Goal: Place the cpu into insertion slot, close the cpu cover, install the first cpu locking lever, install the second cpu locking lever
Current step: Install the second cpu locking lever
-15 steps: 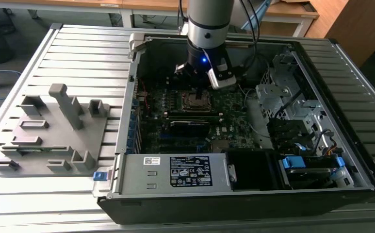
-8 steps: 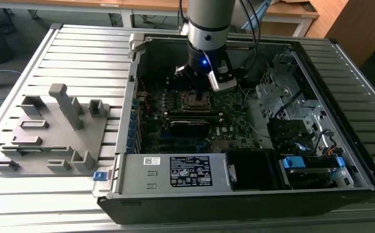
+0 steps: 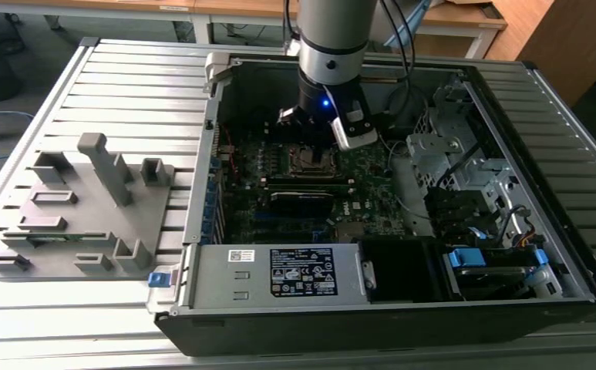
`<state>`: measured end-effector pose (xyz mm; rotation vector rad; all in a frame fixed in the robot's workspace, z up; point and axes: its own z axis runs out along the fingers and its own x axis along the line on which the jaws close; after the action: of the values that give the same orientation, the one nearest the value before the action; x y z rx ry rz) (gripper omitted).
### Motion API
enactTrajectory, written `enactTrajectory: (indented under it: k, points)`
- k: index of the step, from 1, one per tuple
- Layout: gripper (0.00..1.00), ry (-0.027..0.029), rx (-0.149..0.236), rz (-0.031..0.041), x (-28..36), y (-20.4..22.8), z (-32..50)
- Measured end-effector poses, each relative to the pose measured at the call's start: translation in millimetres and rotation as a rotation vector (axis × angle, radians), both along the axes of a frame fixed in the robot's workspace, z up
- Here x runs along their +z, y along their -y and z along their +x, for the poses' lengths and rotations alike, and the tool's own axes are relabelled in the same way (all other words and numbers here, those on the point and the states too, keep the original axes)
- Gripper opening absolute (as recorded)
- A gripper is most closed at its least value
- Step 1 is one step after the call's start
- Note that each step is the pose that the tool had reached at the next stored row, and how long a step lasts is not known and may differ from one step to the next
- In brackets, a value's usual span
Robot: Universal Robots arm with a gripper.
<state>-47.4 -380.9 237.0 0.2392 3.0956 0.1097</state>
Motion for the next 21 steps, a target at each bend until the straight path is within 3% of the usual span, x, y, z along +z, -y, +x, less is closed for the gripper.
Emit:
enactTrajectory:
  k: [2, 12, 21]
  points:
    - [0.11, 0.0, 0.0, 0.0011, 0.0, 2.3, 0.0]
    - [0.11, 0.0055, 0.0, 0.0011, -0.3, 3.4, -6.9]
    - [0.11, 0.0058, 0.0, 0.0011, -4.5, 5.3, -10.8]
